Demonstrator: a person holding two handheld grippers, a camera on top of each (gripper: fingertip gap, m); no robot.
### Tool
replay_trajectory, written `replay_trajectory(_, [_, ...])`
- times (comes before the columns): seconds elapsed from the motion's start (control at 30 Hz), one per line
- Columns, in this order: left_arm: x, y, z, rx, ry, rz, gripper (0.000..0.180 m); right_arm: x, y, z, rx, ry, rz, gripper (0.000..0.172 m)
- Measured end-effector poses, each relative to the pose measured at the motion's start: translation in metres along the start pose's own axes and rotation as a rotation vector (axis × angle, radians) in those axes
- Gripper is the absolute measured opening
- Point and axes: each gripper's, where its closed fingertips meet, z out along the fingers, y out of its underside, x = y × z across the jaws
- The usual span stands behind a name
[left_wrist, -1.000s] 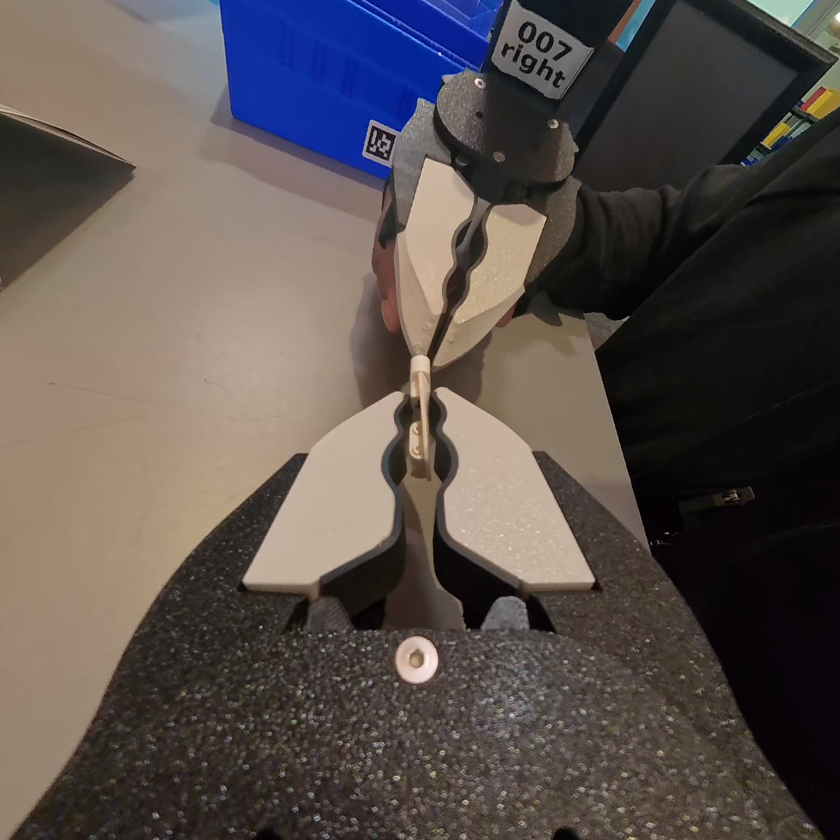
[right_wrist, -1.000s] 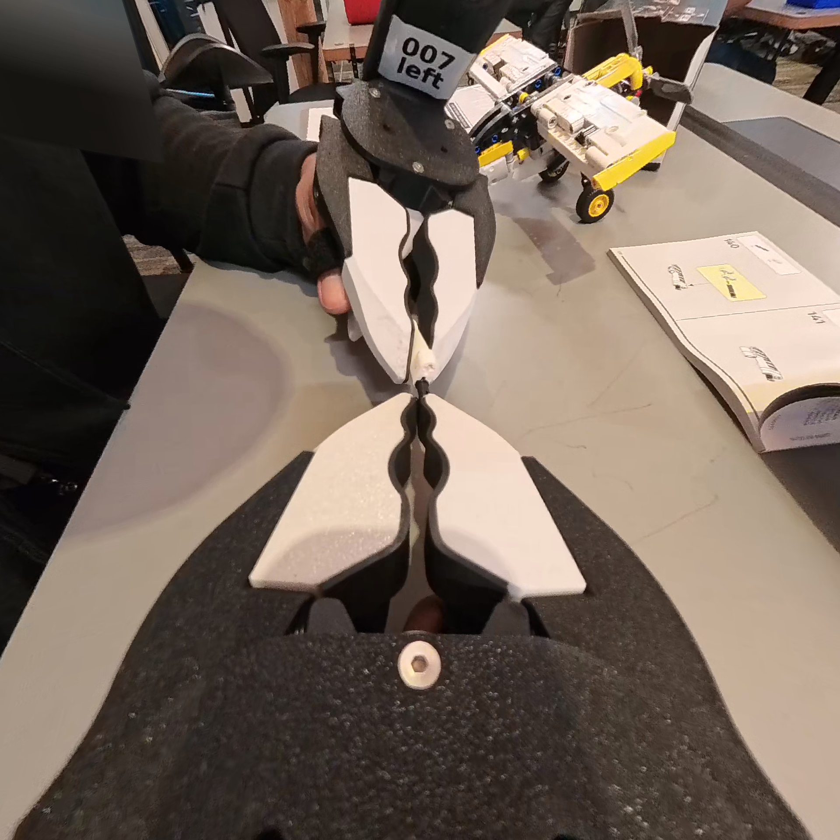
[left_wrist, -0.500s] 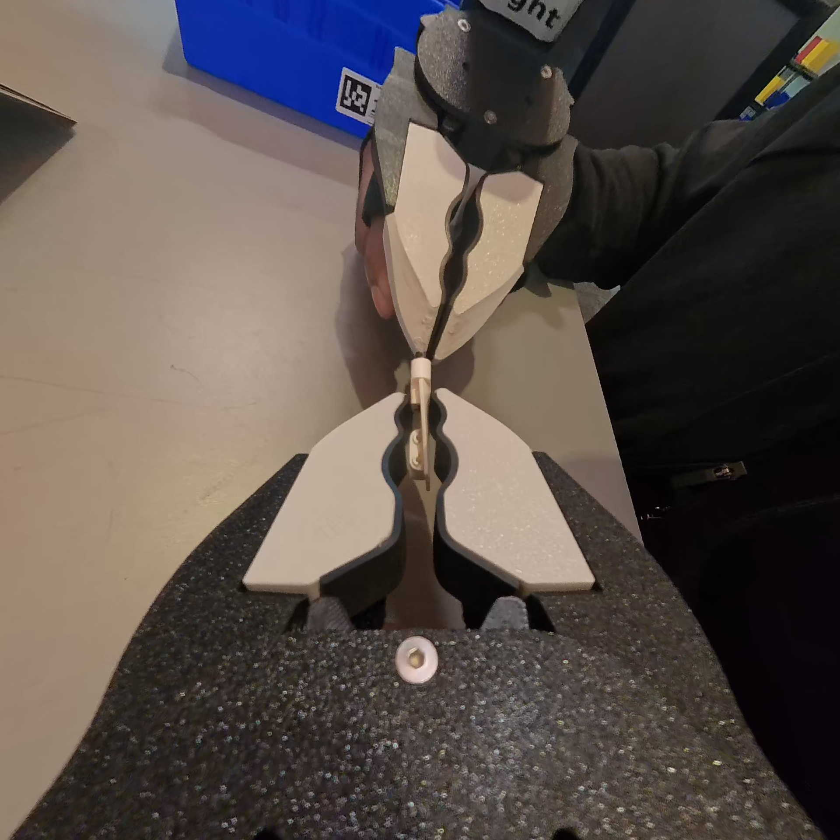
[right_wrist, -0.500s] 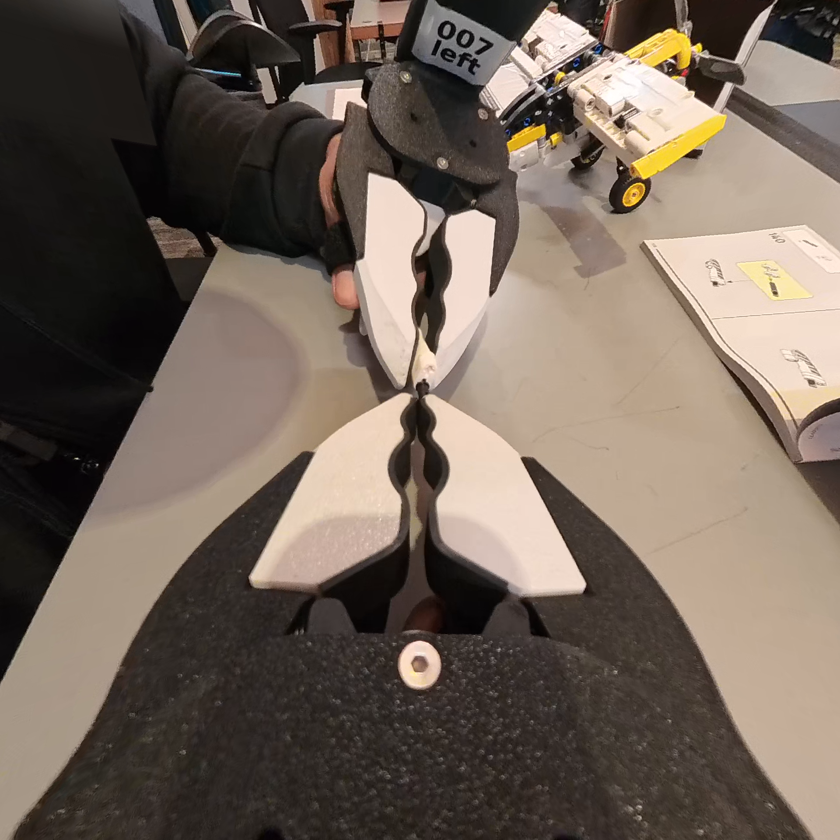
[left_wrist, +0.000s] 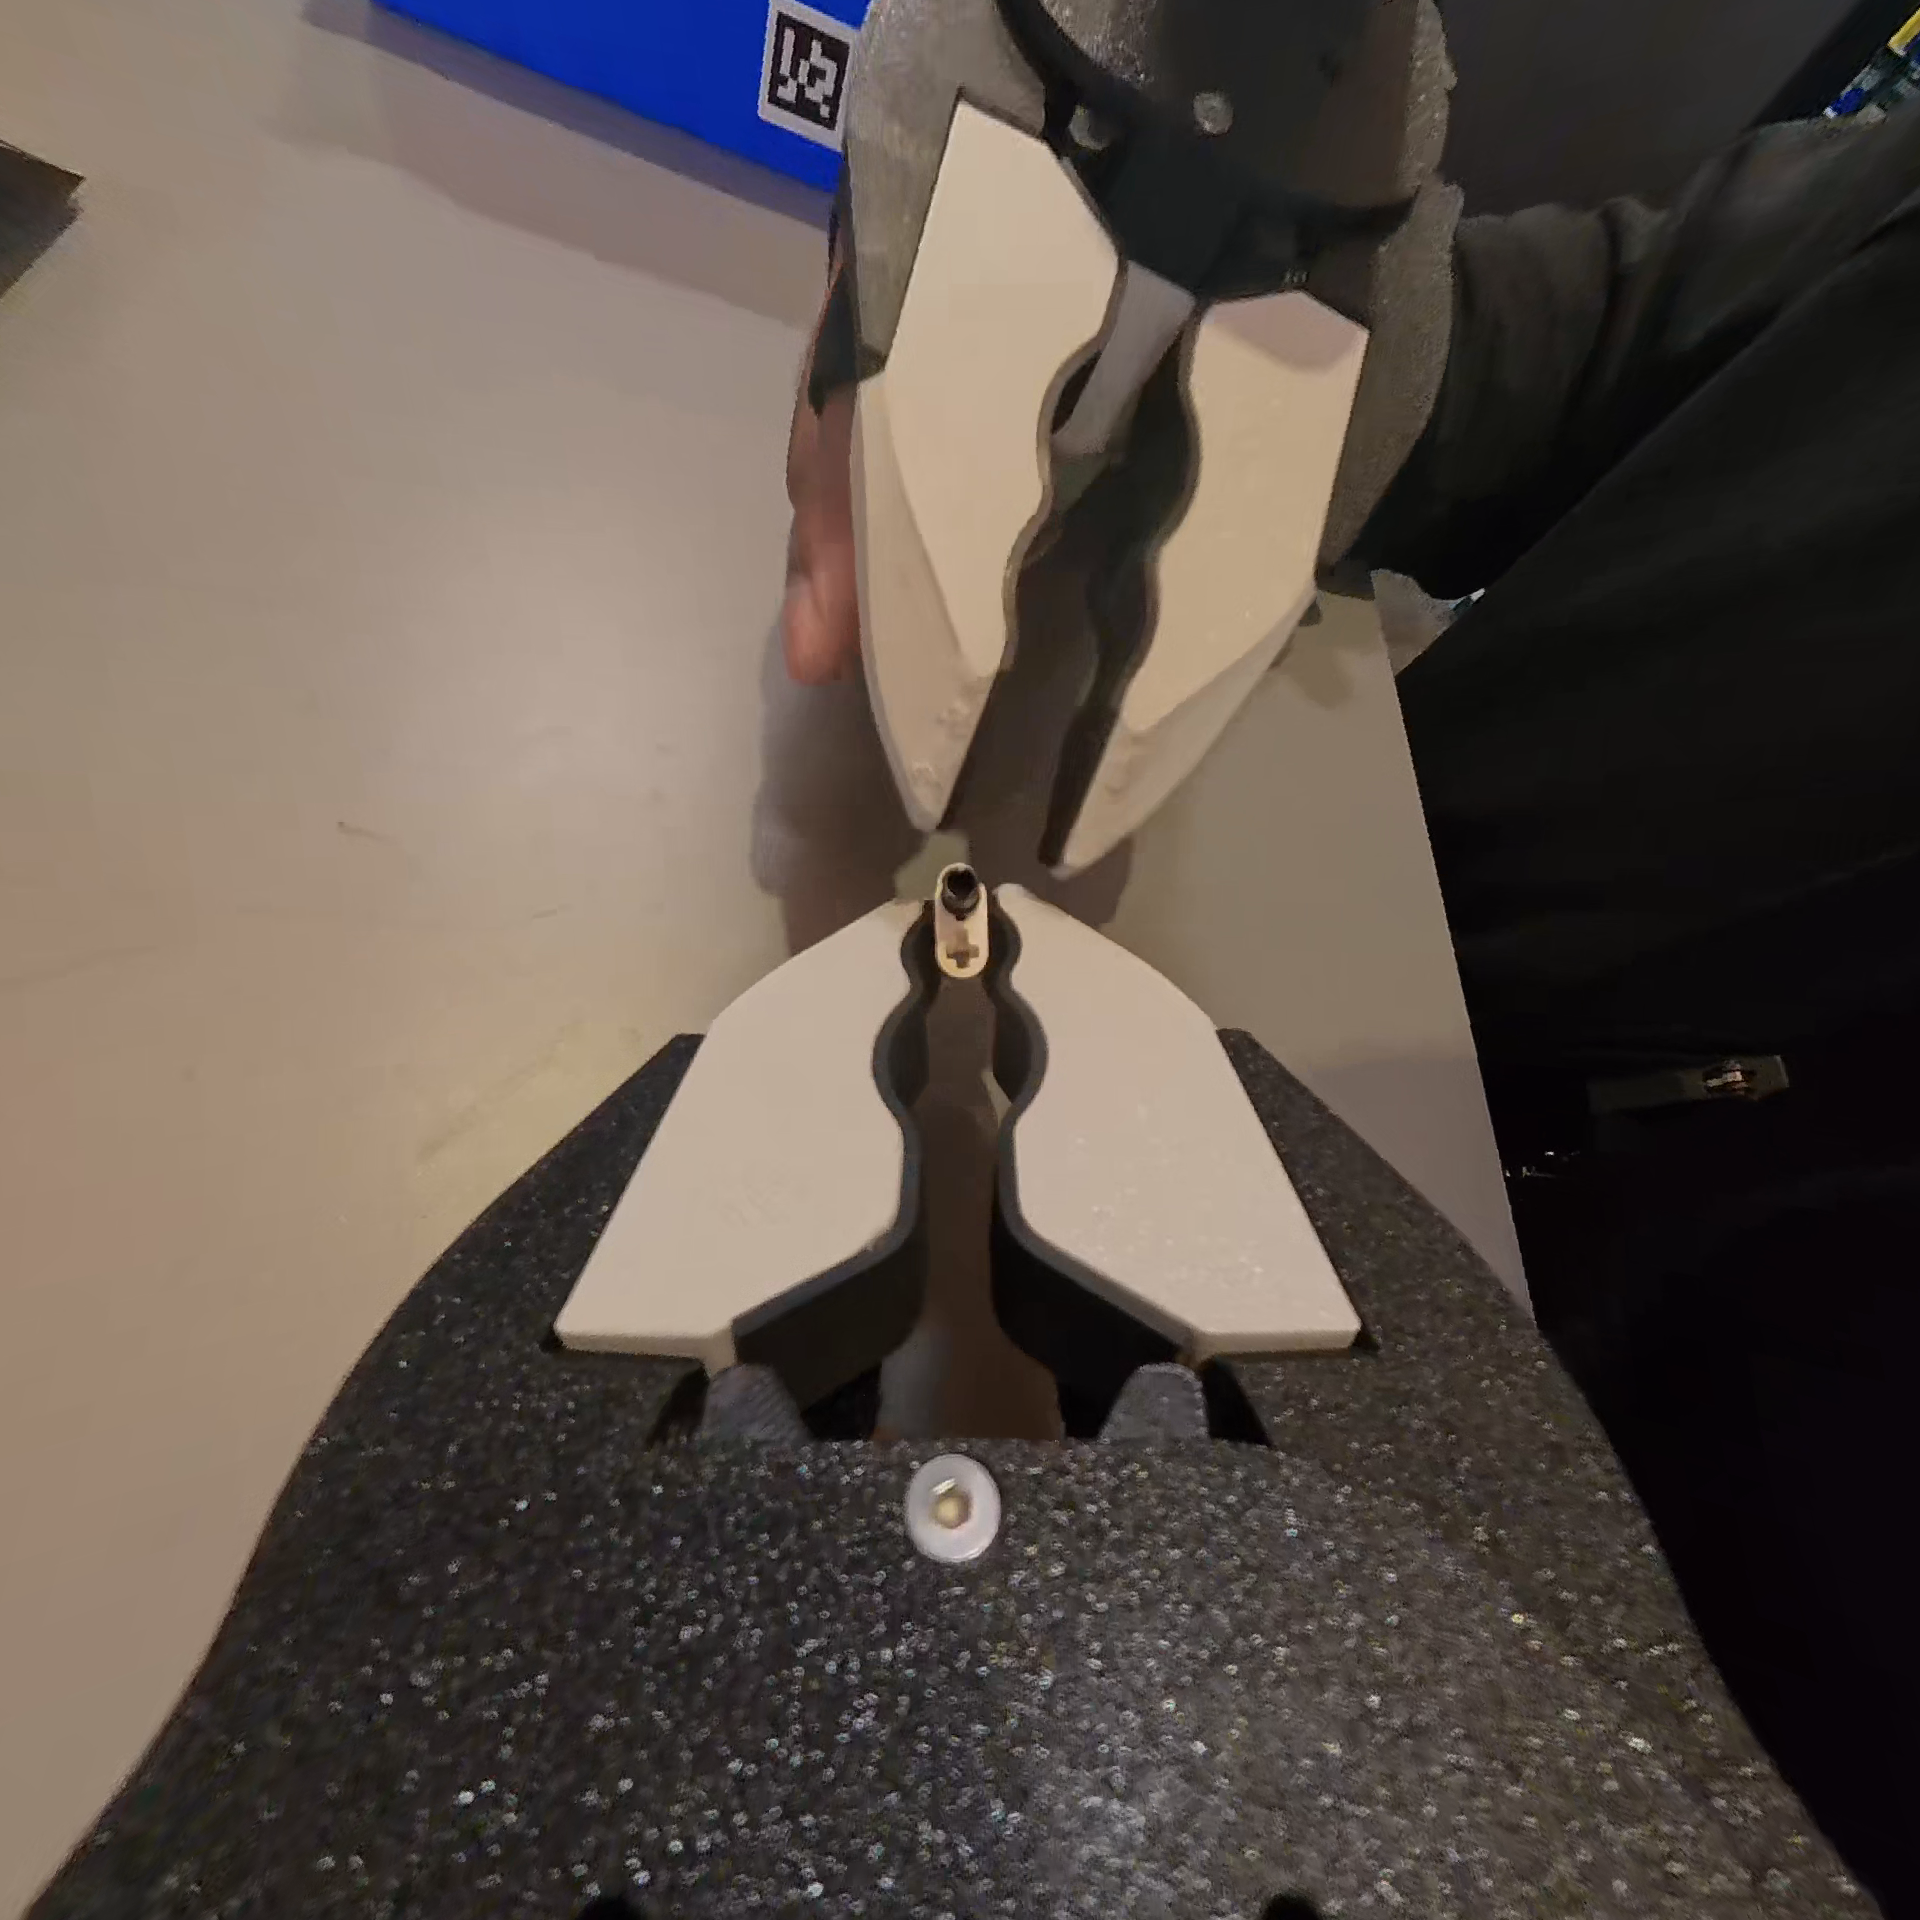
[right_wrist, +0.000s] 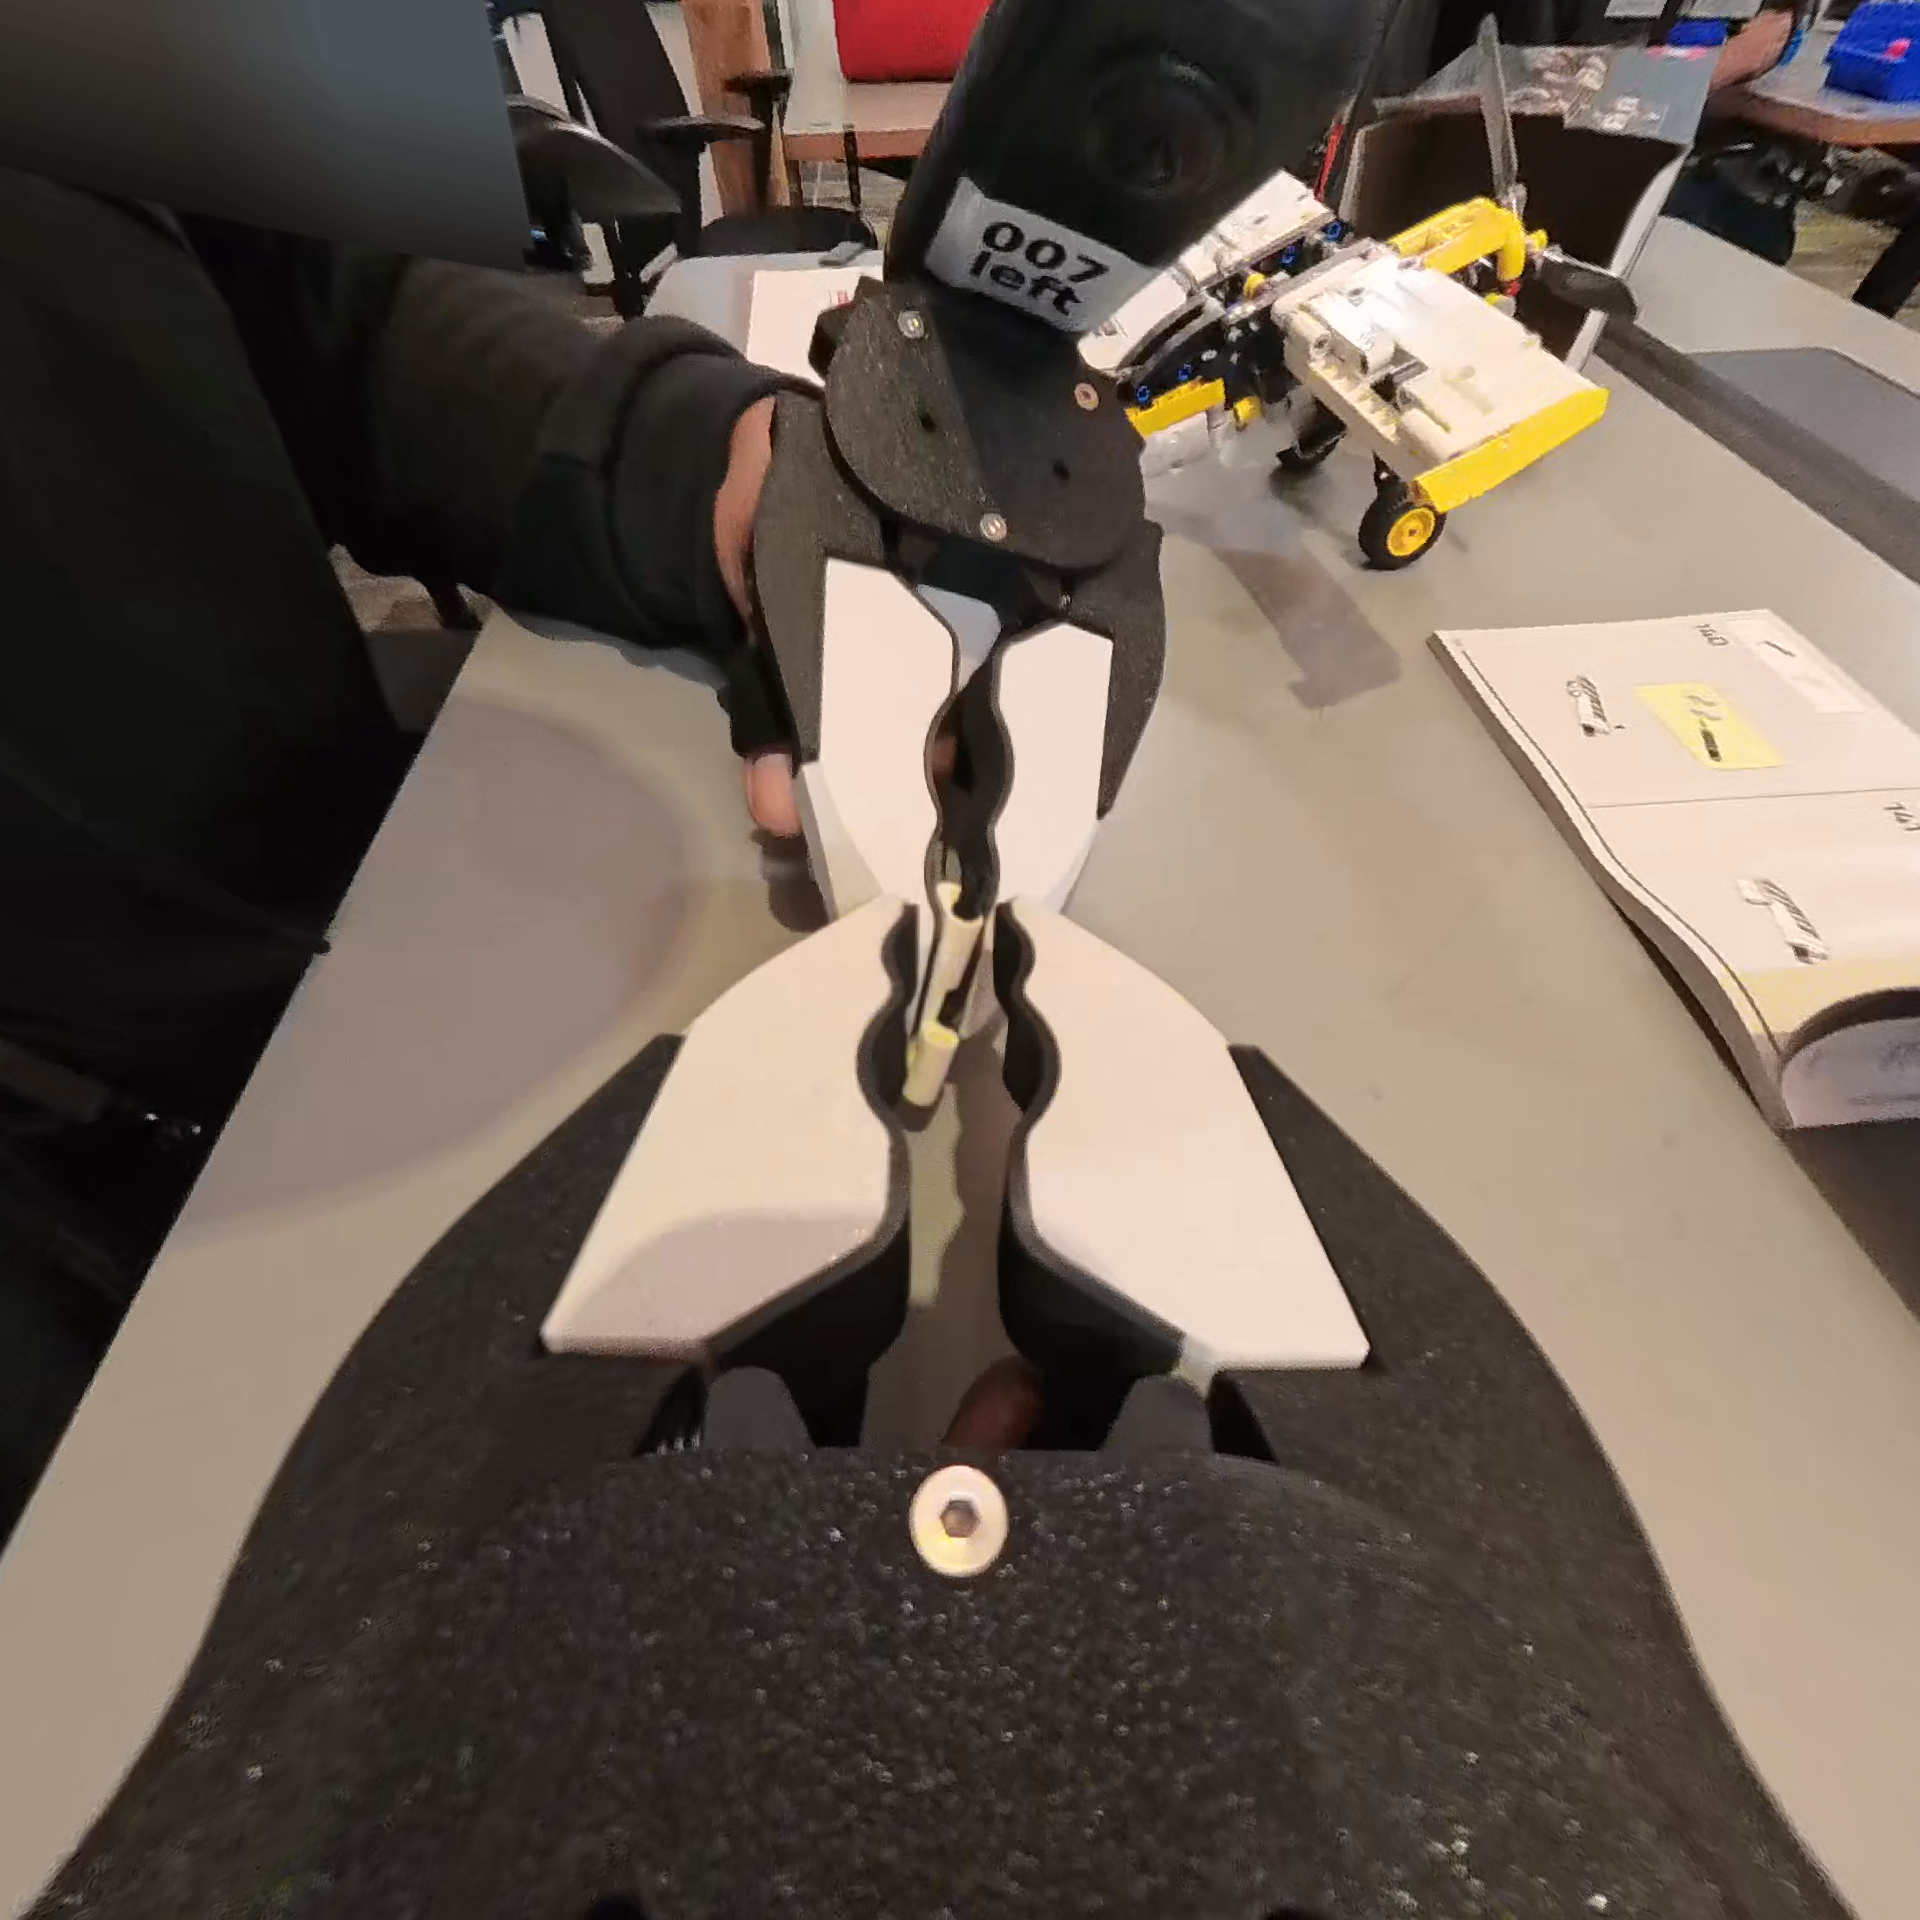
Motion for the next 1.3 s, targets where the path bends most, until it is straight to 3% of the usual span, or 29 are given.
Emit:
replay_trajectory(0.13, [0.001,0.006,0.004,-0.049,-0.022,0.034,0.008,-0.001,0.000,0.012,-0.007,0.016,0.003,0.014])
replay_trajectory(0.27, [-0.001,0.006,0.004,-0.049,-0.041,0.030,0.008,0.001,0.005,0.013,-0.040,0.023,0.000,0.005])
replay_trajectory(0.53, [-0.008,-0.025,-0.018,0.198,-0.014,-0.037,0.007,0.020,-0.006,-0.007,0.069,0.053,0.139,0.003])
replay_trajectory(0.67, [-0.007,-0.031,-0.021,0.247,-0.030,0.002,0.007,0.021,-0.013,-0.011,0.129,0.042,0.171,0.003])
replay_trajectory(0.97, [-0.005,-0.024,-0.020,0.194,-0.059,0.080,0.007,0.014,-0.005,-0.014,0.091,0.003,0.103,0.013])
replay_trajectory(1.3, [0.000,-0.014,-0.011,0.112,-0.066,0.144,0.008,0.003,0.009,-0.009,-0.006,-0.034,0.018,0.004])
